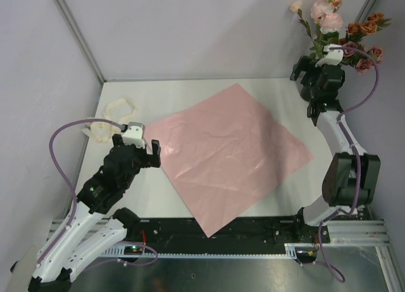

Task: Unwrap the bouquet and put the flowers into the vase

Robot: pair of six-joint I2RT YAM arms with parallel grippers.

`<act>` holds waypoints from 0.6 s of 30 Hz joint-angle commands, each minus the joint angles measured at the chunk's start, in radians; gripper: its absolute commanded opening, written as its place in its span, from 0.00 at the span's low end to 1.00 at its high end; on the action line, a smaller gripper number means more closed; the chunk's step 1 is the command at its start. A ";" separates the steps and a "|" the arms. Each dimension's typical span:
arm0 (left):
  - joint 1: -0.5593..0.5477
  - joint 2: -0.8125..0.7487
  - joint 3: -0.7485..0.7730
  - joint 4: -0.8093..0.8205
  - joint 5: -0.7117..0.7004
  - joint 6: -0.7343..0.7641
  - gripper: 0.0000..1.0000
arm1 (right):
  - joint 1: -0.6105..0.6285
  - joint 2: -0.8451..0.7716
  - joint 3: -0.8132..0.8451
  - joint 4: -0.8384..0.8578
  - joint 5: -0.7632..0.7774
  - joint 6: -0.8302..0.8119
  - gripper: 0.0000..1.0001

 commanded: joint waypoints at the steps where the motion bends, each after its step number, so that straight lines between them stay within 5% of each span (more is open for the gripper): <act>1: 0.007 -0.005 0.057 0.025 0.087 -0.035 1.00 | 0.077 -0.189 -0.091 -0.273 -0.020 0.093 0.99; 8: 0.008 -0.002 0.065 0.037 0.186 -0.064 1.00 | 0.309 -0.364 -0.108 -0.697 -0.159 0.242 0.99; 18: 0.007 -0.060 0.077 0.038 0.228 -0.111 1.00 | 0.685 -0.513 -0.158 -0.860 0.120 0.400 0.99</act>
